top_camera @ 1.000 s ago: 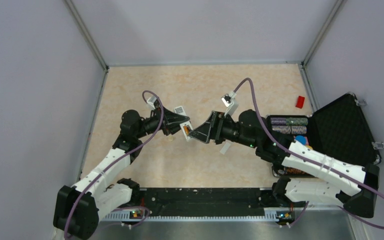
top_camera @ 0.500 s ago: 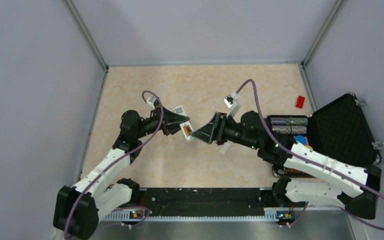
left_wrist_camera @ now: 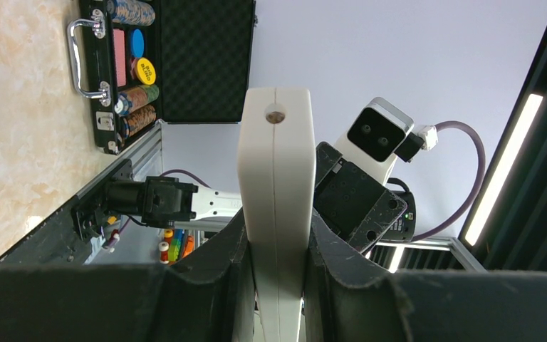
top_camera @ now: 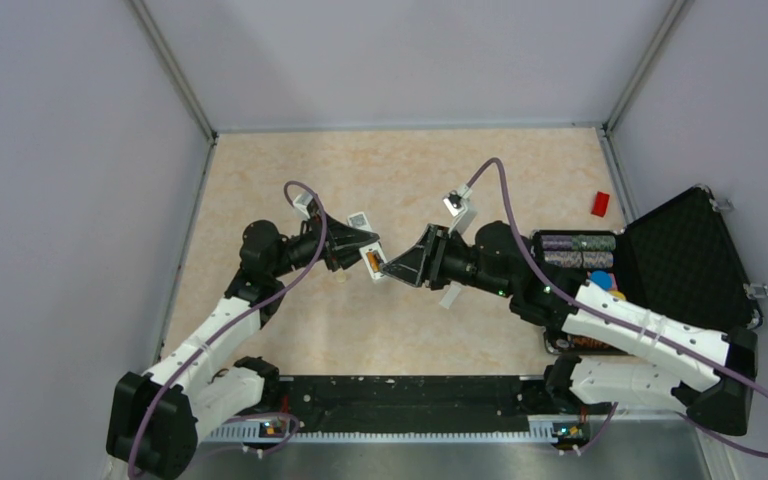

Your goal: Load the batteries into the remote control

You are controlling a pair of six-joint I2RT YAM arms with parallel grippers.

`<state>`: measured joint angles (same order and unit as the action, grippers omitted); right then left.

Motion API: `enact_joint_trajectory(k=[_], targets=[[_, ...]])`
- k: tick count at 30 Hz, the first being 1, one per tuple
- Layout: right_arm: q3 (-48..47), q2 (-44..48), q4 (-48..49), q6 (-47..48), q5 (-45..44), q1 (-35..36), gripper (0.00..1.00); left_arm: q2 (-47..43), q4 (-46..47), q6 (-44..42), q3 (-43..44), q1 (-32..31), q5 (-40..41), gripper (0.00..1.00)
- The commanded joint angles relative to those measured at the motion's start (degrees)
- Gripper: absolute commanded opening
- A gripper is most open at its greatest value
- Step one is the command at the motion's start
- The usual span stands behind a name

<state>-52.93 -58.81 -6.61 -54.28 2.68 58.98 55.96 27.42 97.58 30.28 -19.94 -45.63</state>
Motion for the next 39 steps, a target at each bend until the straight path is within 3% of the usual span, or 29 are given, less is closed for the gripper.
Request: enact_joint_trajectory(k=[1,24,39], targets=[[-0.9,-1.1,1.5,-1.0,0.0,-0.5,0.42,-1.7,4.3,0.2,0.0,-0.2,-1.0,0.00],[1.2,-4.9,7.9,-7.8,5.6,-1.7,0.30,-4.2,2.6,-3.0,0.0,-0.1,-1.9,0.00],[1.1,-8.4,11.3,-11.8,10.0,-2.5,0.28,-6.8,-0.1,-13.1,3.5,-0.2,-5.7,0.00]])
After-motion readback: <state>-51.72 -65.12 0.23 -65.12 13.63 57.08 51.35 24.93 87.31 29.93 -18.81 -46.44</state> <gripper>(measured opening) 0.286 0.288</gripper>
